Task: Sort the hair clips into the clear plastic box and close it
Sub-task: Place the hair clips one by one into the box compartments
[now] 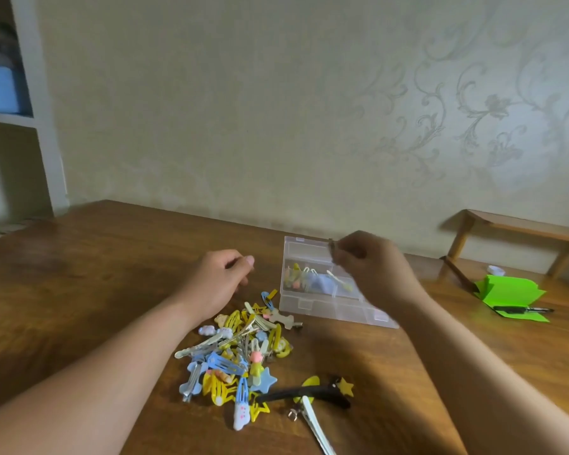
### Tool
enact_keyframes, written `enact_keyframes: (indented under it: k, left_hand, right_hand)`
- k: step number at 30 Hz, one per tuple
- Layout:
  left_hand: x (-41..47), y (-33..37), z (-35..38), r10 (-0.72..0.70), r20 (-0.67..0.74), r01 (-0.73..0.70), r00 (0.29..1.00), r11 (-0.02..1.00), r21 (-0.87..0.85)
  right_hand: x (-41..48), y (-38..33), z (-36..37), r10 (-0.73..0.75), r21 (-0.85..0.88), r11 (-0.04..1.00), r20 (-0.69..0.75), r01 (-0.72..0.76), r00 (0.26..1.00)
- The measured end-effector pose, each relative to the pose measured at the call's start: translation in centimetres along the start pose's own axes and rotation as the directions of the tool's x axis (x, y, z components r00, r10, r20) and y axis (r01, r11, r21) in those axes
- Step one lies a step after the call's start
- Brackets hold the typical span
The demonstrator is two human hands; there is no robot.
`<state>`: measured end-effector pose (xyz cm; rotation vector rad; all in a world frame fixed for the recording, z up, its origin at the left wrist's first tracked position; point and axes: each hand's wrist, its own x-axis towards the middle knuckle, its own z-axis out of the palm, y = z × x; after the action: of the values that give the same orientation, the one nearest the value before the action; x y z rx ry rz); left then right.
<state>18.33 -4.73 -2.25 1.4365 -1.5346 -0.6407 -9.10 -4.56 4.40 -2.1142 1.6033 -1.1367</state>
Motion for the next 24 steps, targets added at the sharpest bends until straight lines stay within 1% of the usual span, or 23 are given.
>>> enact_keyframes:
  k: [2,4,6,8,10,13,15,17,19,22,24]
  left_hand:
    - [0.1,0.1,0.0,0.0,0.004,0.0,1.0,1.0,-0.002]
    - [0.1,0.1,0.0,-0.001,0.01,0.001,1.0,1.0,-0.003]
    - [0.1,0.1,0.0,-0.002,0.011,0.002,1.0,1.0,-0.003]
    - [0.1,0.1,-0.1,-0.005,0.014,0.005,1.0,1.0,-0.004]
    - [0.0,0.2,-0.1,-0.006,0.018,0.006,1.0,1.0,0.002]
    - [-0.1,0.2,-0.2,0.001,0.017,-0.001,1.0,1.0,-0.004]
    - [-0.1,0.2,-0.2,0.002,0.015,-0.002,1.0,1.0,-0.002]
    - [-0.1,0.2,-0.2,0.001,0.017,-0.001,1.0,1.0,0.003]
    - [-0.1,0.3,-0.3,0.0,0.018,0.0,1.0,1.0,0.011]
    - [-0.3,0.5,-0.3,-0.005,0.024,0.004,1.0,1.0,0.016]
    - [-0.4,0.6,-0.4,-0.015,0.025,0.015,1.0,1.0,0.007]
  right_hand:
    - [2.7,1.5,-0.9,0.082,-0.106,0.991,0.017,-0.08,0.996]
    - [4.7,2.6,-1.0,0.129,-0.203,0.973,0.076,-0.111,0.989]
    - [6.0,2.9,-0.5,0.178,-0.299,0.947,0.187,-0.117,0.966]
    - [7.0,2.9,0.1,0.242,-0.369,0.921,0.293,-0.124,0.925]
    - [8.0,3.0,0.7,0.29,-0.421,0.898,0.347,-0.129,0.892]
    - [8.6,3.1,1.2,0.329,-0.483,0.867,0.374,-0.121,0.867]
    - [8.5,3.3,1.1,0.323,-0.466,0.874,0.355,-0.133,0.878]
    - [7.9,3.4,0.7,0.298,-0.365,0.913,0.293,-0.182,0.908]
    - [6.7,3.2,0.3,0.251,-0.257,0.946,0.196,-0.197,0.948]
    - [3.8,1.6,-0.1,0.133,-0.137,0.982,0.027,-0.128,0.991]
    - [1.5,0.0,0.3,0.055,-0.066,0.996,-0.022,-0.056,0.998]
